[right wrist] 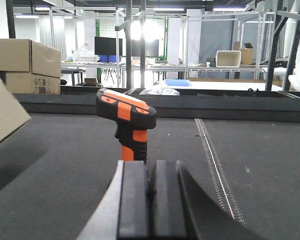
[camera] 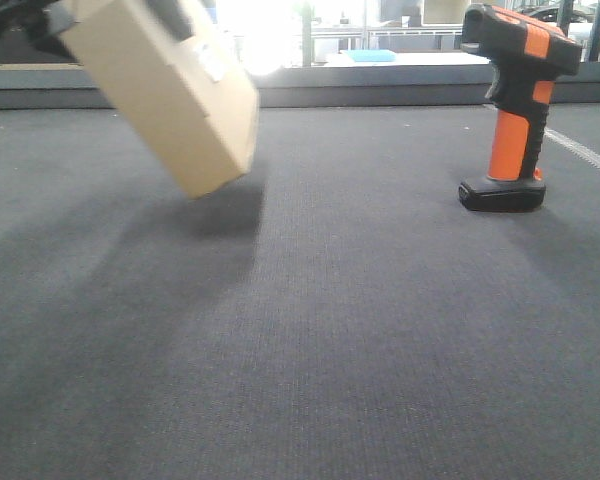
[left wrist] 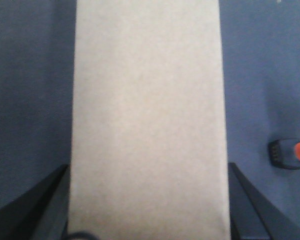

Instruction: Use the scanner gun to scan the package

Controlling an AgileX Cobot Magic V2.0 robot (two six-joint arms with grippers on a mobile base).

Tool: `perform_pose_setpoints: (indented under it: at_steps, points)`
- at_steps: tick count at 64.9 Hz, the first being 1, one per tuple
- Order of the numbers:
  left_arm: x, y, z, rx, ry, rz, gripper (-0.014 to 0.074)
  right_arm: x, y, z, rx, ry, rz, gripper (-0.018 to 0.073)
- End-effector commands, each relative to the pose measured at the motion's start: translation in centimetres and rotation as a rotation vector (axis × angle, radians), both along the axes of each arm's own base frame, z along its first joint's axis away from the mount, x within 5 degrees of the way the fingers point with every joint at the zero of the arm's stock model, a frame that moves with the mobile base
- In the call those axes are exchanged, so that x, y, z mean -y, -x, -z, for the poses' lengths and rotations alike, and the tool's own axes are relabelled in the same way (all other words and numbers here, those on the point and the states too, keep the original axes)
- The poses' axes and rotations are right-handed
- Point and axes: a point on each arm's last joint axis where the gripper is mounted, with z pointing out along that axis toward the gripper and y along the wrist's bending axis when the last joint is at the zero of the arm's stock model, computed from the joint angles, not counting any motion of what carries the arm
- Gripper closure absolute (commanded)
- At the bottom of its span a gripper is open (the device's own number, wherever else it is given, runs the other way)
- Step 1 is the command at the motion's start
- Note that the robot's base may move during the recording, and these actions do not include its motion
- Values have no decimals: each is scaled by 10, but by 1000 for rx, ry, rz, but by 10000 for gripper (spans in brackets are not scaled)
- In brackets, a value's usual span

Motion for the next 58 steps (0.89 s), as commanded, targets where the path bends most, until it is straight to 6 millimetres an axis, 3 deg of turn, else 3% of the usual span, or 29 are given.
perform_pose_setpoints:
  at_steps: [1, 8, 20, 40, 58]
  points:
    - [20, -1, 5, -2, 32, 17, 633, 0, 1, -2, 24, 3, 4, 721]
    - [29, -2, 15, -37, 41, 17, 633, 0, 1, -3, 36, 3, 5, 721]
    - [24, -2, 17, -58, 10, 15, 633, 0, 1, -2, -1, 3, 1, 721]
    - [21, -1, 20, -84, -10, 17, 633, -2, 9, -44, -72, 33, -11, 721]
    - [21, -2, 19, -75, -7, 15, 633, -2, -21, -84, -264, 30, -21, 721]
